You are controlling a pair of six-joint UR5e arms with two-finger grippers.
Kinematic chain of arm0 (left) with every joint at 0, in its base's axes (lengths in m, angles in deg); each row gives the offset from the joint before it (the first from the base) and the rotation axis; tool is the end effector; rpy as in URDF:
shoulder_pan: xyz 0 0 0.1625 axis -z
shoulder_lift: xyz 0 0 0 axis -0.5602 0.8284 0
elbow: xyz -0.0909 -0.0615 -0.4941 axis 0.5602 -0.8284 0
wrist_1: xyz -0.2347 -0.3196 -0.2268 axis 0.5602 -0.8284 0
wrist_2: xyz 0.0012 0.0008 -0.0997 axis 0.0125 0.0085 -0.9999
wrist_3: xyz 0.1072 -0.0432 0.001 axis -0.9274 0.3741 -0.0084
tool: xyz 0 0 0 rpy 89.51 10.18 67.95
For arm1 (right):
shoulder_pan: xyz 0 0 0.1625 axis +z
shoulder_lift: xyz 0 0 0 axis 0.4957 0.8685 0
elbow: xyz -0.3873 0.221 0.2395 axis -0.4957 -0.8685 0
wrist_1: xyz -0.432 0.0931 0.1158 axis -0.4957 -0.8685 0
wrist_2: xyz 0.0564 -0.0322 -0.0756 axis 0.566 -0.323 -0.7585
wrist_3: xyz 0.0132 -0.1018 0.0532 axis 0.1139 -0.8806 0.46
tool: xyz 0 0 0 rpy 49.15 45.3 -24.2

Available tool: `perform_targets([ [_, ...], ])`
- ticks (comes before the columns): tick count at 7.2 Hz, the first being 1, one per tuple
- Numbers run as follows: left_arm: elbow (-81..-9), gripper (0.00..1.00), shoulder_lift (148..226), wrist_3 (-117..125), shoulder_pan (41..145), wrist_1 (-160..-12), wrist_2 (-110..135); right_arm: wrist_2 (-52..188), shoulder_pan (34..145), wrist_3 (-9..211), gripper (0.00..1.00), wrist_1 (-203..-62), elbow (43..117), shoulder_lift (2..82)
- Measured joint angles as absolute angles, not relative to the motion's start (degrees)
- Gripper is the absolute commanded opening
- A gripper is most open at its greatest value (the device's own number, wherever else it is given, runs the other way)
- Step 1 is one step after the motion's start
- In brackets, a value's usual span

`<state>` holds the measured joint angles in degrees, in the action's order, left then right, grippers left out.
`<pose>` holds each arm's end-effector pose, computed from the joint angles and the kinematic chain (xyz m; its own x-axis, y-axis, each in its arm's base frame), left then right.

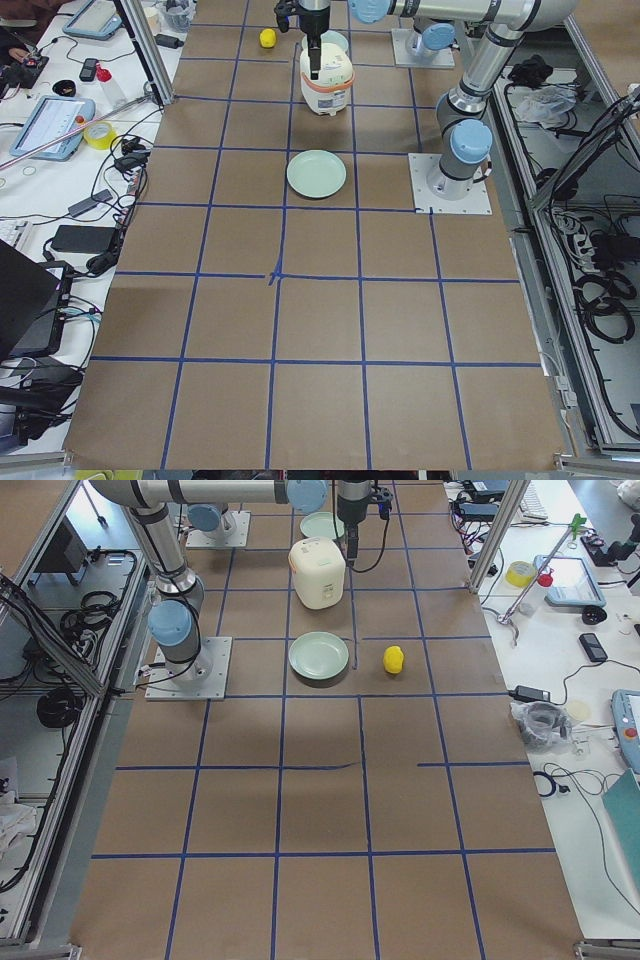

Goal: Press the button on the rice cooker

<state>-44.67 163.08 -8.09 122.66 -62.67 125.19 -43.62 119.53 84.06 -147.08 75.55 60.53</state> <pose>-0.1186 -0.5009 0.5791 -0.9971 -0.0738 -0.0209 -0.0736 0.9973 -0.0088 0.1345 -0.5507 0.5581 -0.9997 -0.0051 -0.0256 -0.0045 0.9997 -0.0243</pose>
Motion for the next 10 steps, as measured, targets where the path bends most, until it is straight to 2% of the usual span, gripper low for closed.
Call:
perform_targets([
  [1,-44.67,1.0,163.08,-8.09,122.66,-62.68,125.19,-43.61,119.53,84.04,0.97,-147.06,75.61,60.52],
  [3,-44.67,1.0,163.1,-8.09,122.66,-62.68,125.2,-43.55,119.59,83.99,0.61,-147.18,75.38,60.65],
  [5,-44.67,1.0,163.1,-8.09,122.67,-62.67,125.2,-42.2,119.78,84.0,0.33,-146.66,74.84,60.9],
  [6,-44.67,1.0,163.09,-8.09,122.66,-62.68,125.19,-40.28,119.95,84.06,0.23,-145.97,74.79,61.07],
  [8,-44.67,1.0,163.08,-8.09,122.67,-62.68,125.19,-37.55,121.61,84.34,0.13,-145.2,75.34,61.08],
  [10,-44.67,1.0,163.1,-8.09,122.67,-62.68,125.19,-36.39,126.18,86.44,0.11,-145.33,75.75,59.69],
])
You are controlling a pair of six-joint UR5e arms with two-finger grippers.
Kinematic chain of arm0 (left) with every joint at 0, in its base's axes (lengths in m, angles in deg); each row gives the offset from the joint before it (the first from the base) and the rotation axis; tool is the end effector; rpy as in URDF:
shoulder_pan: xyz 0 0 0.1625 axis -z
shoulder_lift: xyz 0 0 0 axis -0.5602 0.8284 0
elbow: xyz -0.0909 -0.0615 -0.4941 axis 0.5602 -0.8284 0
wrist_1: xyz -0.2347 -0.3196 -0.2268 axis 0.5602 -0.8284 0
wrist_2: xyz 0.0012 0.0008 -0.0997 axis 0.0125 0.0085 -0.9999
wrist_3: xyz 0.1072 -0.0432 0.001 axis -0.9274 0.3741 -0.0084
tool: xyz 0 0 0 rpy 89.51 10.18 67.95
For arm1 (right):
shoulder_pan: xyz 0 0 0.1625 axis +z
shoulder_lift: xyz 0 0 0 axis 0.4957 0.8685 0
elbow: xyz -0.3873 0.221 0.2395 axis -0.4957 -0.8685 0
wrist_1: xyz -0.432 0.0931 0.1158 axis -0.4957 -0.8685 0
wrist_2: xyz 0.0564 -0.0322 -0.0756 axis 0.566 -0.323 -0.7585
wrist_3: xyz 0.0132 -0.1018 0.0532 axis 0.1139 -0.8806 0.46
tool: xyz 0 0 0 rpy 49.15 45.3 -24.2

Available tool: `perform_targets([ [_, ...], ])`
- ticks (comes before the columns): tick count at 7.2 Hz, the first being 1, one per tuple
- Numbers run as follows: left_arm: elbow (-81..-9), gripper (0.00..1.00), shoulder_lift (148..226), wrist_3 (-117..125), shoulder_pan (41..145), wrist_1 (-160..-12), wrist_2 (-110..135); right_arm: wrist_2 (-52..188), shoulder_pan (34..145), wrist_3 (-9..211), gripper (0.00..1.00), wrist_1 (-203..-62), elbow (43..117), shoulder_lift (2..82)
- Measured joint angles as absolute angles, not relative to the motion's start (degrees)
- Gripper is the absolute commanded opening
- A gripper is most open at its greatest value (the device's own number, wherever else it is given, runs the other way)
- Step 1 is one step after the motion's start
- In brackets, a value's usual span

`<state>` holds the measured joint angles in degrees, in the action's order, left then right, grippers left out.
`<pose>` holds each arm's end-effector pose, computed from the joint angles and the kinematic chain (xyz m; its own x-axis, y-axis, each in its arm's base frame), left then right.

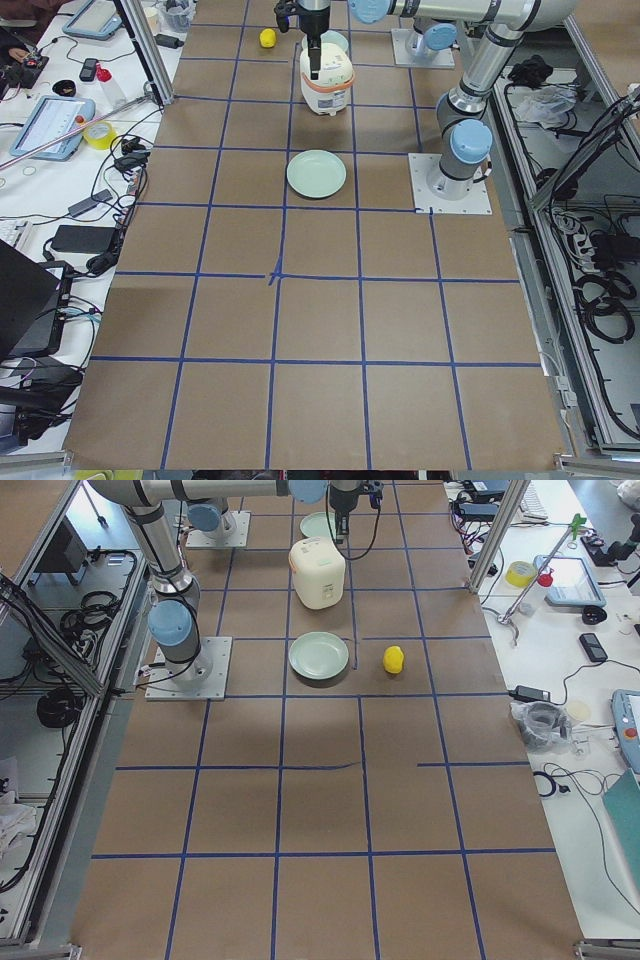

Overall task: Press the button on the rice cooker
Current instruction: 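Move the right gripper over the green button on the white rice cooker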

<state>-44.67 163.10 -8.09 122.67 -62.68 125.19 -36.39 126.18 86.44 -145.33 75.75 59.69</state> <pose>-0.1187 -0.5011 0.5790 -0.9971 -0.0736 -0.0209 -0.0734 0.9973 -0.0083 0.2120 -0.5316 0.5464 -0.9858 -0.0740 -0.1505 -0.0793 0.9964 0.0296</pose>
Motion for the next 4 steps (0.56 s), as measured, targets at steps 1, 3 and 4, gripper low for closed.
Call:
perform_targets([
  [1,-44.67,1.0,163.11,-8.09,122.67,-62.68,125.19,-36.23,128.49,88.19,0.11,-145.77,75.84,58.35],
  [3,-44.67,1.0,163.1,-8.09,122.67,-62.68,125.2,-36.14,131.76,89.98,0.09,-146.81,76.32,56.04],
  [4,-44.67,1.0,163.09,-8.09,122.66,-62.68,125.2,-36.11,132.44,90.15,0.09,-147.67,77.31,55.49],
])
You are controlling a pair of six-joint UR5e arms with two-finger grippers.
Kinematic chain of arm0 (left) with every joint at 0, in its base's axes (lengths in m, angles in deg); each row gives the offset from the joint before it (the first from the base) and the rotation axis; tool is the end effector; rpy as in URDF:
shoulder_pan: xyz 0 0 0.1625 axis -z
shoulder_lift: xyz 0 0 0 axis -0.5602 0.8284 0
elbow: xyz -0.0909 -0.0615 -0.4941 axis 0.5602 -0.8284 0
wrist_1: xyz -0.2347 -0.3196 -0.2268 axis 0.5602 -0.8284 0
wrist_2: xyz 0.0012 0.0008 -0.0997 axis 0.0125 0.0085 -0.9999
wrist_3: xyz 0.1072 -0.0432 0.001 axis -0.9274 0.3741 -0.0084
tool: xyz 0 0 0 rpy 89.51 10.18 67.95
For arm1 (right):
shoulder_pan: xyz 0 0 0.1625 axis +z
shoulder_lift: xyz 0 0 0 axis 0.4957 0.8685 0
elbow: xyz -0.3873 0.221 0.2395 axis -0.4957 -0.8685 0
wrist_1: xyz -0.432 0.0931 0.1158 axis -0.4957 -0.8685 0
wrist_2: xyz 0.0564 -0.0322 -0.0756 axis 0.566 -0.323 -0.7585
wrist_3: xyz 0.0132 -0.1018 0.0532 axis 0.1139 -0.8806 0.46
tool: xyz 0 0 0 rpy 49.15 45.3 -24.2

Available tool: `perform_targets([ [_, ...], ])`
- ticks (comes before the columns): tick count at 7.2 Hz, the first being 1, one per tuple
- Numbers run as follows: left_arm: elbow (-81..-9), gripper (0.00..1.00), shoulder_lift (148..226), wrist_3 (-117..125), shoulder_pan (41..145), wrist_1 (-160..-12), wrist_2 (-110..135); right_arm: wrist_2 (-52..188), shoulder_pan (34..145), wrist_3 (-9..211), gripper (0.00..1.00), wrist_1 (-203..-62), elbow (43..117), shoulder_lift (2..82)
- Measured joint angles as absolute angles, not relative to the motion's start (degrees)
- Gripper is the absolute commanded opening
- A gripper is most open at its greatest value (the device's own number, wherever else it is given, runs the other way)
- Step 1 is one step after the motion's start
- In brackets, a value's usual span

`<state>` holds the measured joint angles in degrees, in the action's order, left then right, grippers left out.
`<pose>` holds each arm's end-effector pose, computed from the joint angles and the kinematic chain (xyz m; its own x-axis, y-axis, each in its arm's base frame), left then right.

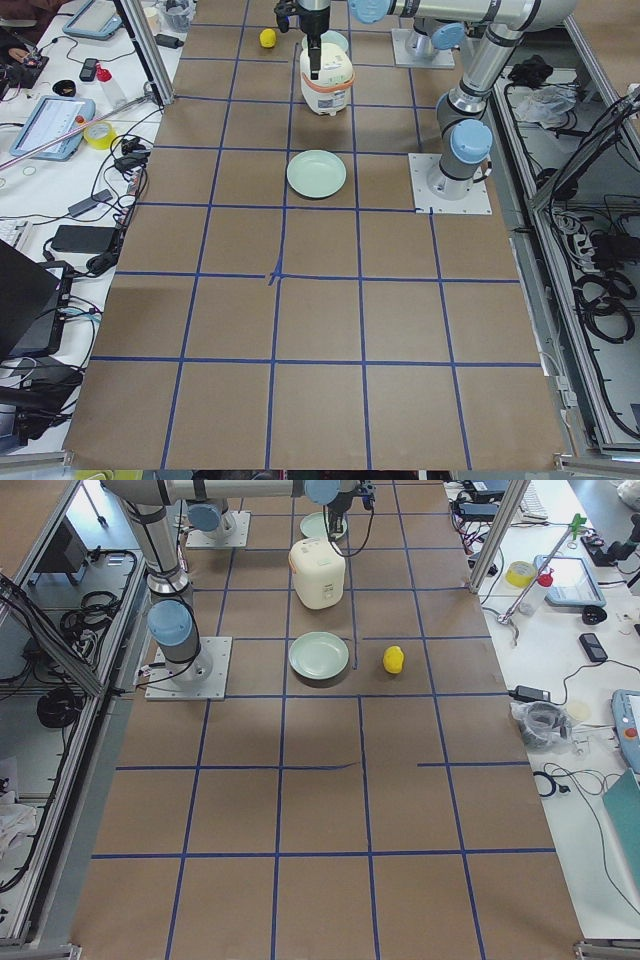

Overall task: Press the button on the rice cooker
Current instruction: 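Move the right gripper over the green button on the white rice cooker, then lower the closed right gripper and press down on the green button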

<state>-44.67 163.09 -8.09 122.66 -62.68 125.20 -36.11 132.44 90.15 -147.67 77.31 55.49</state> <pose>-0.1186 -0.5010 0.5790 -0.9971 -0.0737 -0.0211 -0.0736 0.9973 -0.0085 0.2752 -0.5316 0.4944 -0.9833 -0.1081 -0.1467 -0.1233 0.9874 0.0990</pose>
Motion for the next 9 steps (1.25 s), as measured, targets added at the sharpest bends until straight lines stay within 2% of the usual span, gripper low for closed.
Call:
perform_targets([
  [4,-44.67,1.0,163.11,-8.09,122.66,-62.68,125.2,-36.12,132.88,90.14,0.1,-153.81,82.63,54.77],
  [9,-44.67,1.0,163.1,-8.09,122.66,-62.68,125.2,-35.99,132.9,90.02,0.1,-155.67,84.67,53.52],
])
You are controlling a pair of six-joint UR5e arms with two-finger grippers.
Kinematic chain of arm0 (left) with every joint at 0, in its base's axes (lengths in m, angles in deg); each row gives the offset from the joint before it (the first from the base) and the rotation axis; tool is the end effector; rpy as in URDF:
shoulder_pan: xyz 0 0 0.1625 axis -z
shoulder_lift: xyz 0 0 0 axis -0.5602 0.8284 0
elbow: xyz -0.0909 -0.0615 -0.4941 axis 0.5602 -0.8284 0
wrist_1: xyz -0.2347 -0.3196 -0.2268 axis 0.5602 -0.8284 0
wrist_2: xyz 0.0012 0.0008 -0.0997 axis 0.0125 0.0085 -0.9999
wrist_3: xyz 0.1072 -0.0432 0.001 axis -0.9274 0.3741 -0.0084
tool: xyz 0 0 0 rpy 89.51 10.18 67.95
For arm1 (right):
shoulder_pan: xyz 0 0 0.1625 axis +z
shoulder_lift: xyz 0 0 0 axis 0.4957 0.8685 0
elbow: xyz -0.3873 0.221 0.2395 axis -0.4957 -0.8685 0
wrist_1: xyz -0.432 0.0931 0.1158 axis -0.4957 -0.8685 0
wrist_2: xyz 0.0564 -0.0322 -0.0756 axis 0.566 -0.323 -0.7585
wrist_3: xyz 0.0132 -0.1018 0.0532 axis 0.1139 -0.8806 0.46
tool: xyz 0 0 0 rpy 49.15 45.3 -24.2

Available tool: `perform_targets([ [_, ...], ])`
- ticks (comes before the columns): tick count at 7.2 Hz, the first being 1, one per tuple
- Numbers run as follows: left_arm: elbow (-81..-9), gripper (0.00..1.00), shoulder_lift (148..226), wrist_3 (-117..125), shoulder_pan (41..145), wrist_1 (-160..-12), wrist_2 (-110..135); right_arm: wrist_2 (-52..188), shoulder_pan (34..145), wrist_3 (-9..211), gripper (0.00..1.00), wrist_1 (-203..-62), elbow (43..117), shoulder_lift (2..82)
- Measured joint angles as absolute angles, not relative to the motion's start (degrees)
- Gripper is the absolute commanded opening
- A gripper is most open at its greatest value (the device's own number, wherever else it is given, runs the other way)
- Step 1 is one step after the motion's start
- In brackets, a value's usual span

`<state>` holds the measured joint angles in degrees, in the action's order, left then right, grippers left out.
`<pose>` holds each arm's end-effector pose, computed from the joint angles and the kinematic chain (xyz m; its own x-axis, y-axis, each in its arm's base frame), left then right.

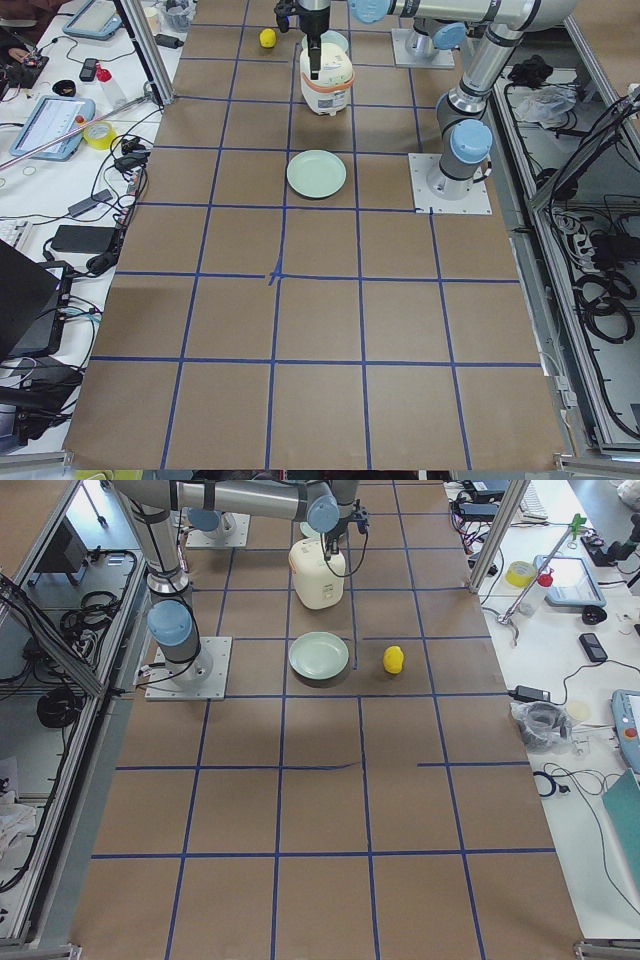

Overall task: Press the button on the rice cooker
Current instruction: 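Lower the closed right gripper and press down on the green button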

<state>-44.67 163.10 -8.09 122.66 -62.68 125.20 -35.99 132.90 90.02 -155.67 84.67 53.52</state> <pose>-0.1186 -0.5011 0.5790 -0.9971 -0.0737 -0.0211 -0.0736 0.9973 -0.0083 0.2799 -0.5300 0.4204 -0.9826 -0.1147 -0.1464 -0.1329 0.9836 0.1219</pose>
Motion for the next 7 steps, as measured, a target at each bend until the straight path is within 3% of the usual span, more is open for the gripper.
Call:
perform_targets([
  [7,-44.67,1.0,163.11,-8.09,122.66,-62.68,125.19,-34.74,133.06,89.96,0.1,-156.53,84.87,52.68],
])
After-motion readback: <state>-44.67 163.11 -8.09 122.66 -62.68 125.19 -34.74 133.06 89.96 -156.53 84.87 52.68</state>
